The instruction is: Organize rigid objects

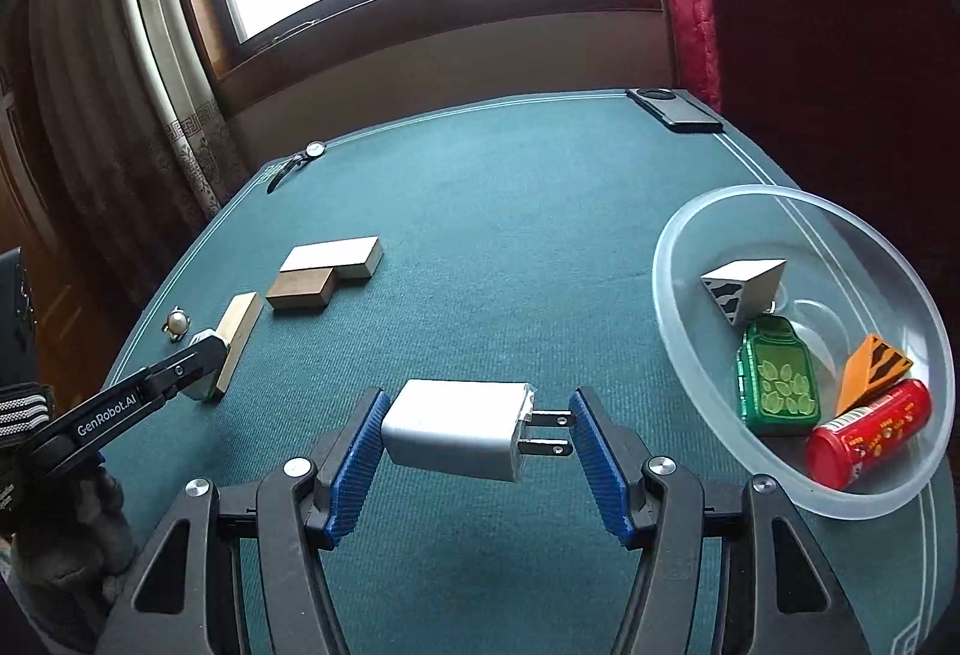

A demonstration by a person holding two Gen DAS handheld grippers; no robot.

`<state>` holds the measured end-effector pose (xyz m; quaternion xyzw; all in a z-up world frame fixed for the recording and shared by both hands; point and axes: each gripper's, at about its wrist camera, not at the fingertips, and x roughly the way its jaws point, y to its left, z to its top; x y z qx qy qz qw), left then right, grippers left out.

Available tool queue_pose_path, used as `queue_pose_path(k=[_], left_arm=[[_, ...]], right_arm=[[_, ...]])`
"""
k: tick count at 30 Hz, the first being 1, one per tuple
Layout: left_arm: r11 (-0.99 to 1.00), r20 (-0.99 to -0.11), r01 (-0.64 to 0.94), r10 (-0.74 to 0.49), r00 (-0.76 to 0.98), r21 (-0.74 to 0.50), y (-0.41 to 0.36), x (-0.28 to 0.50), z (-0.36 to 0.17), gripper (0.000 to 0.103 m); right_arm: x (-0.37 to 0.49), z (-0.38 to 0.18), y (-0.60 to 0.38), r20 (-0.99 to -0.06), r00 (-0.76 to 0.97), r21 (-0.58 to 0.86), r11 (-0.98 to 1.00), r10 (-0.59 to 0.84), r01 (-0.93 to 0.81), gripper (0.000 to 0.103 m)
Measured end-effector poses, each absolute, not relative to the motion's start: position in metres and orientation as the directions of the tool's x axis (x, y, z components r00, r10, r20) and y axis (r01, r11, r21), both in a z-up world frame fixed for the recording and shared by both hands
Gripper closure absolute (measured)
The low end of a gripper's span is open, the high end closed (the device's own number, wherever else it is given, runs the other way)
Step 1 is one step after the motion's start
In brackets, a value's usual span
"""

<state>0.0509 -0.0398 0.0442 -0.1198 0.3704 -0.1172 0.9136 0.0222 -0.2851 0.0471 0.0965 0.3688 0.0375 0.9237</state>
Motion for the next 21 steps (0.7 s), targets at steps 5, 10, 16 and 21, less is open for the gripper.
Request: queue_pose_path(k=[5, 10, 16, 21], left_arm=[[0.941, -0.655, 0.173, -0.327, 0.681, -0.291, -0.063, 0.049, 0.049, 0.072], [0.937, -0.661, 0.22, -0.349, 0.665, -0.273, -0.086, 0.047, 0.053, 0.072], [0.928, -0.664, 0.272, -0.371, 0.649, -0.253, -0.109, 0.045, 0.059, 0.072], [0.918, -0.664, 0.317, -0.391, 0.637, -0.236, -0.129, 0.043, 0.065, 0.072]], right_arm=[[0.016, 0.056, -0.317, -0.643, 0.761, 0.213, 0.975, 0.086, 0.07, 0.038], [0.015, 0.06, -0.351, -0.625, 0.78, 0.218, 0.965, 0.025, 0.144, 0.038], [0.014, 0.063, -0.384, -0.61, 0.791, 0.212, 0.955, -0.038, 0.209, 0.038], [0.016, 0.061, -0.406, -0.596, 0.799, 0.214, 0.942, -0.084, 0.258, 0.032]])
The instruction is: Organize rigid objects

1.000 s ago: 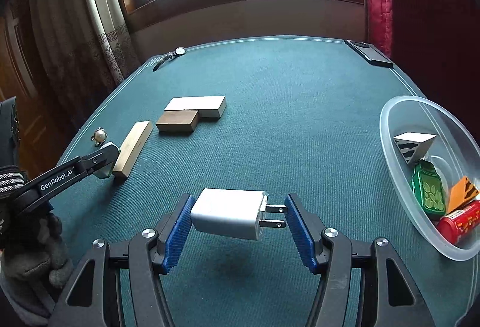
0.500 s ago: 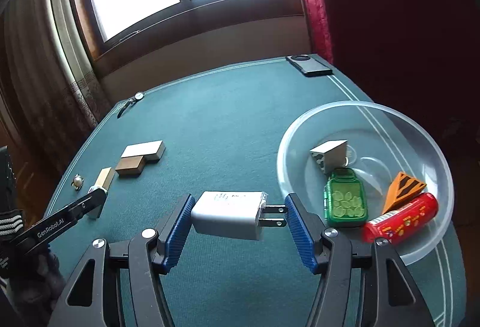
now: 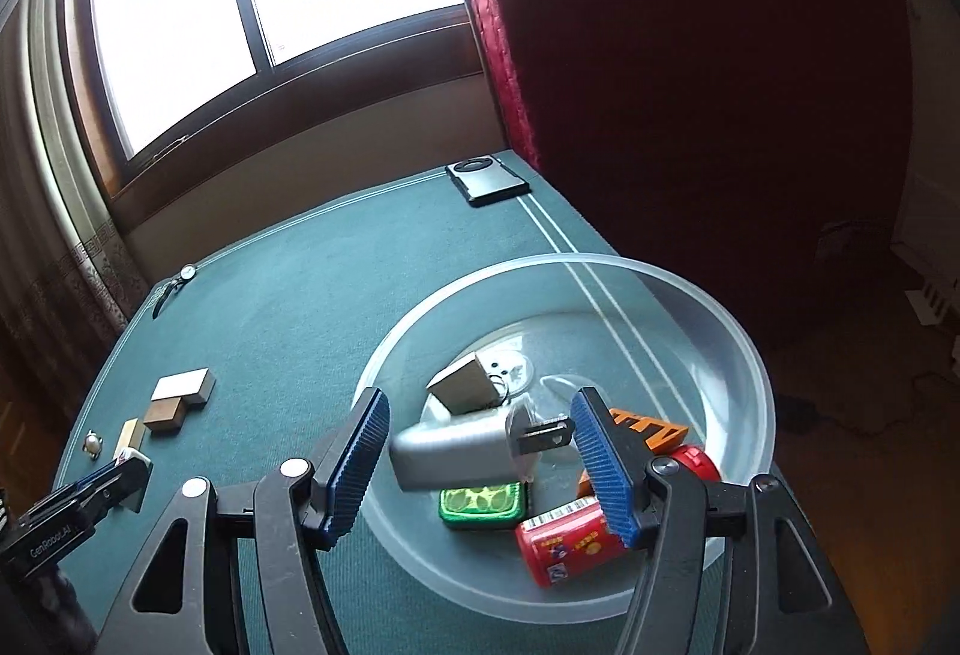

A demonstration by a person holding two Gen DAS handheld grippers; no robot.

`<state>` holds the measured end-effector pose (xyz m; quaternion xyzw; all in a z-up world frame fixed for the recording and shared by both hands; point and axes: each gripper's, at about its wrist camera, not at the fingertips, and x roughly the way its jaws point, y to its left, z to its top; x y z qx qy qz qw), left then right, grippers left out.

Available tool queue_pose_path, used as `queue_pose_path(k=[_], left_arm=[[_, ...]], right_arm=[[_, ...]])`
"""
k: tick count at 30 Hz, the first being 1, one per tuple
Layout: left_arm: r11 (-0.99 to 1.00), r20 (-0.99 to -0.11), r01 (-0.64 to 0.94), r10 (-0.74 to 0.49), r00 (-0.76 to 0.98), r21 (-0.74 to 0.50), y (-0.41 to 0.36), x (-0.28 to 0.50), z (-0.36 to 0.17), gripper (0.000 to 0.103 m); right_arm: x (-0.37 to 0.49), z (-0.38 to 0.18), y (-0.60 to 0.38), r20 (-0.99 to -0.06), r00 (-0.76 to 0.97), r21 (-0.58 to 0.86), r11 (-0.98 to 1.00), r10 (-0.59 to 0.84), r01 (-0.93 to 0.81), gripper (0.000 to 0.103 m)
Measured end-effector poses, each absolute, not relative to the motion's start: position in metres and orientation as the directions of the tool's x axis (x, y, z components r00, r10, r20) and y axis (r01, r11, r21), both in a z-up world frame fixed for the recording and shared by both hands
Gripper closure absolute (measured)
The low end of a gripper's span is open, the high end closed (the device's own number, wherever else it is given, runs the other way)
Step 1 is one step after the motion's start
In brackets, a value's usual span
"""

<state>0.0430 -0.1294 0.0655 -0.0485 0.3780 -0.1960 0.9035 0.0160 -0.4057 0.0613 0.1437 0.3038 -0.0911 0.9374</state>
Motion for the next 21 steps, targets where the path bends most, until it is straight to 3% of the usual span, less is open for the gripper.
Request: queue_pose_path(k=[21], left_arm=[[0.82, -0.67, 0.541, -0.51, 0.54, -0.187, -0.236, 0.039, 0.08, 0.072]], right_arm=[[-0.009, 0.055, -0.445, -0.572, 0.806, 0.24, 0.908, -0.153, 0.343, 0.027]])
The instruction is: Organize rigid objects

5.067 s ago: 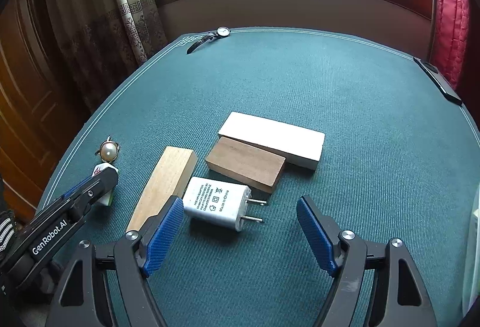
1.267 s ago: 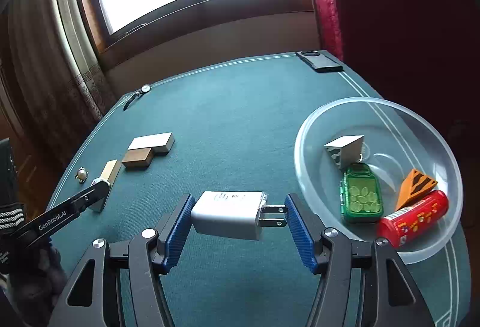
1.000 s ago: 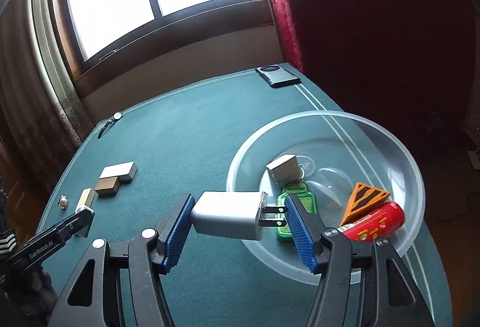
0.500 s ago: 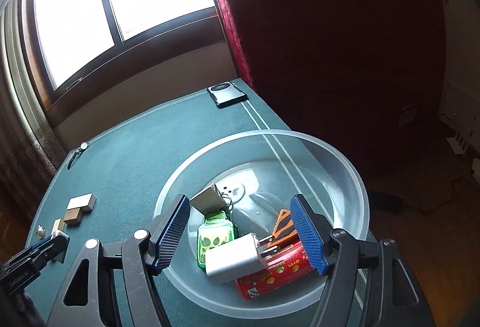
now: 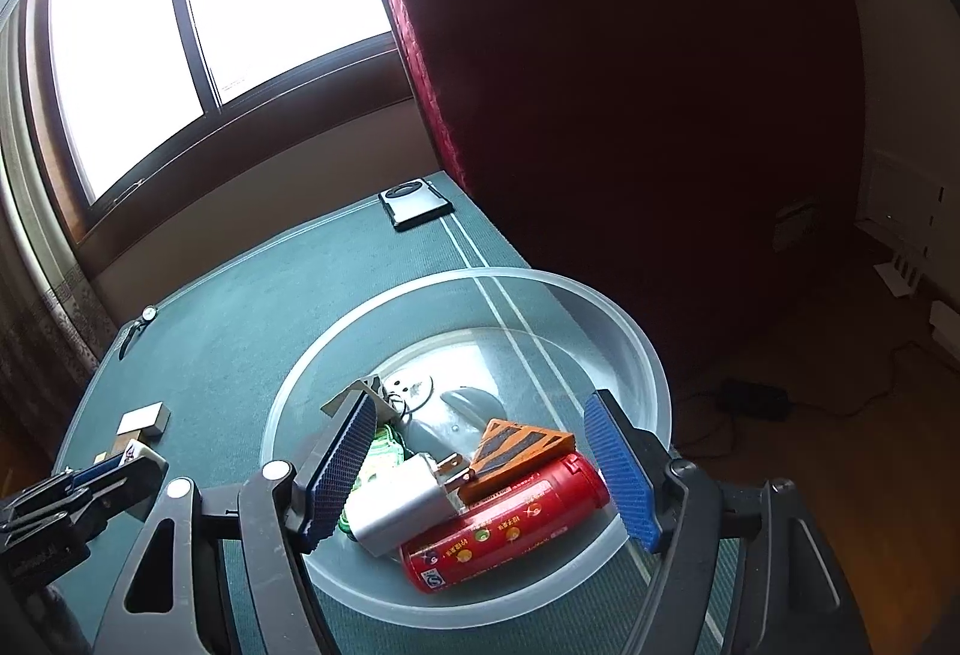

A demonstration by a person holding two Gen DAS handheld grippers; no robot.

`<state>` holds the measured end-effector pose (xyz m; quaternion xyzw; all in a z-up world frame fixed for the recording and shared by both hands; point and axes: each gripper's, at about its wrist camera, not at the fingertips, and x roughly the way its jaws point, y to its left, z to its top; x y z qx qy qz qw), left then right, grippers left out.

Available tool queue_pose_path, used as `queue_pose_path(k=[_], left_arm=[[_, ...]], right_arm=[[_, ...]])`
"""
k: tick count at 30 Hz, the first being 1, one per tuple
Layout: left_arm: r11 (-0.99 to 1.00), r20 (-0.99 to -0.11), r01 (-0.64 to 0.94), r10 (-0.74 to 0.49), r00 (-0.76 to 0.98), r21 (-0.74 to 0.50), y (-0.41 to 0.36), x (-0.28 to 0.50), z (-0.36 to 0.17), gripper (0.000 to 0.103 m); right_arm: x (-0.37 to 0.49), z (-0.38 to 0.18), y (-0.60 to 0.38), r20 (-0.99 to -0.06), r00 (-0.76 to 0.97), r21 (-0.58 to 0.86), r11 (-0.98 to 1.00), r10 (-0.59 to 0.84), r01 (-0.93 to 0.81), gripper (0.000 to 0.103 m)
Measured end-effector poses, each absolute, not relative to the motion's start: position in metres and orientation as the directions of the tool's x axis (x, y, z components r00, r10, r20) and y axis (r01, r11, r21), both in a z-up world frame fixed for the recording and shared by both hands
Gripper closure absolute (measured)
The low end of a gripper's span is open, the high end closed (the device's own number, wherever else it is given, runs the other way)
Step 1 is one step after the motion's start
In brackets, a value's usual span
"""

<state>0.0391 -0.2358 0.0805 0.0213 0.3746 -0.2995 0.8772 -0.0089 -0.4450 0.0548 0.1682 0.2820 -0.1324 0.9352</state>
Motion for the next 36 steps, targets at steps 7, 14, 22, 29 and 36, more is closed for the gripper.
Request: queue_pose_path(k=[7, 14, 22, 29, 36], left_arm=[[0.784, -0.679, 0.592, -0.539, 0.499, -0.187, -0.269, 0.043, 0.08, 0.072], [0.745, -0.674, 0.637, -0.574, 0.465, -0.196, -0.297, 0.047, 0.081, 0.072], [0.766, -0.664, 0.604, -0.572, 0.481, -0.222, -0.297, 0.059, 0.076, 0.057], [0.797, -0.677, 0.566, -0.538, 0.503, -0.212, -0.282, 0.063, 0.07, 0.057], [0.82, -0.674, 0.537, -0.51, 0.534, -0.196, -0.266, 0.059, 0.07, 0.055]], right_arm=[[-0.015, 0.053, -0.453, -0.571, 0.807, 0.261, 0.898, -0.152, 0.354, 0.027], [-0.016, 0.054, -0.455, -0.573, 0.806, 0.271, 0.894, -0.148, 0.356, 0.027], [-0.014, 0.053, -0.455, -0.574, 0.806, 0.274, 0.894, -0.144, 0.355, 0.027], [-0.01, 0.052, -0.451, -0.579, 0.804, 0.272, 0.898, -0.133, 0.345, 0.027], [-0.01, 0.052, -0.442, -0.576, 0.809, 0.272, 0.905, -0.119, 0.327, 0.027]])
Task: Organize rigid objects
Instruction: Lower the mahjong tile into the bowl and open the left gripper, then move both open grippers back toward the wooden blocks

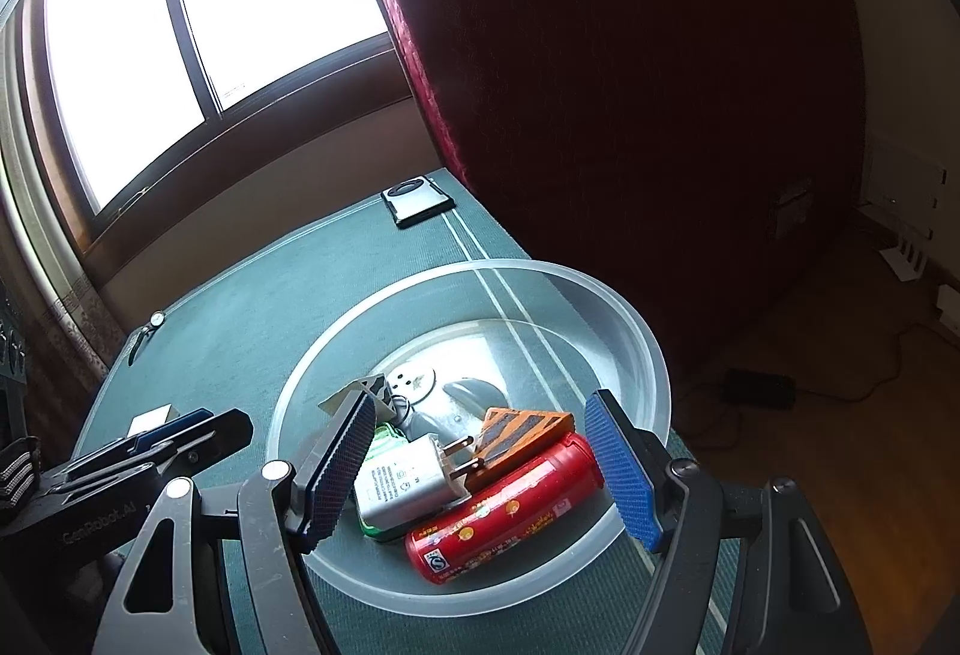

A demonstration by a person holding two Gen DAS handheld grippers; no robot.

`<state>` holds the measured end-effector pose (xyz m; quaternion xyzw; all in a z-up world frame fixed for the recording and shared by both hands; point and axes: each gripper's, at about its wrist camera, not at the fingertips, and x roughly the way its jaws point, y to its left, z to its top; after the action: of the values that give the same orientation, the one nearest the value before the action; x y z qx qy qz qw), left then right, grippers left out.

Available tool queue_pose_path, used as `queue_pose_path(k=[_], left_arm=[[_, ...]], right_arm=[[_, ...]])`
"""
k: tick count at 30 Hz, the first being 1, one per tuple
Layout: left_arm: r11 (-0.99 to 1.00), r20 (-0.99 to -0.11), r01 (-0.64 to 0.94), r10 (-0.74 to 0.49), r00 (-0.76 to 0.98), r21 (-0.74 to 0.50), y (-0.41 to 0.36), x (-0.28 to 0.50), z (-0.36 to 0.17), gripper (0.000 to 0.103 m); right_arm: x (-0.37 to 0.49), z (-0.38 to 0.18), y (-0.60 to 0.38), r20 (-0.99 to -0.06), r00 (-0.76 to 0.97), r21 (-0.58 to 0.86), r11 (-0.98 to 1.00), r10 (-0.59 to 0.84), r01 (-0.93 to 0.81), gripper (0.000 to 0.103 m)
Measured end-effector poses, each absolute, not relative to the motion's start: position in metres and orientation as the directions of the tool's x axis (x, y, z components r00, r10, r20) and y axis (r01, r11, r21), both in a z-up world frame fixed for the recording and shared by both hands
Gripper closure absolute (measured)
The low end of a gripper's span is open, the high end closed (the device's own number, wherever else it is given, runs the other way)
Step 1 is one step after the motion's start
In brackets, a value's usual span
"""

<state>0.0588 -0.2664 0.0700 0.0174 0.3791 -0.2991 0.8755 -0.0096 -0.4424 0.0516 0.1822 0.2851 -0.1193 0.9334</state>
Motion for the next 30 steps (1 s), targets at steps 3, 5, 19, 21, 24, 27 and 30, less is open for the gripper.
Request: queue_pose_path(k=[3, 5, 19, 21, 24, 27, 30], left_arm=[[0.832, -0.675, 0.518, -0.498, 0.544, -0.196, -0.258, 0.059, 0.07, 0.052], [0.842, -0.676, 0.503, -0.486, 0.554, -0.194, -0.252, 0.06, 0.069, 0.052], [0.896, -0.688, 0.394, -0.419, 0.592, -0.206, -0.206, 0.072, 0.061, 0.051], [0.901, -0.688, 0.38, -0.412, 0.598, -0.209, -0.199, 0.073, 0.061, 0.051], [0.908, -0.687, 0.361, -0.401, 0.606, -0.212, -0.188, 0.074, 0.061, 0.051], [0.915, -0.687, 0.341, -0.391, 0.612, -0.217, -0.177, 0.075, 0.059, 0.051], [0.921, -0.686, 0.321, -0.379, 0.621, -0.219, -0.167, 0.077, 0.058, 0.051]], right_arm=[[-0.01, 0.052, -0.437, -0.576, 0.81, 0.268, 0.911, -0.11, 0.314, 0.027], [-0.01, 0.052, -0.433, -0.573, 0.812, 0.263, 0.914, -0.109, 0.308, 0.027], [-0.008, 0.059, -0.404, -0.559, 0.825, 0.243, 0.934, -0.086, 0.262, 0.026], [-0.007, 0.061, -0.399, -0.557, 0.827, 0.239, 0.938, -0.08, 0.251, 0.026], [-0.005, 0.063, -0.391, -0.555, 0.829, 0.232, 0.944, -0.069, 0.234, 0.025], [-0.004, 0.063, -0.384, -0.556, 0.829, 0.226, 0.95, -0.056, 0.216, 0.025], [-0.002, 0.064, -0.375, -0.559, 0.828, 0.219, 0.955, -0.043, 0.198, 0.025]])
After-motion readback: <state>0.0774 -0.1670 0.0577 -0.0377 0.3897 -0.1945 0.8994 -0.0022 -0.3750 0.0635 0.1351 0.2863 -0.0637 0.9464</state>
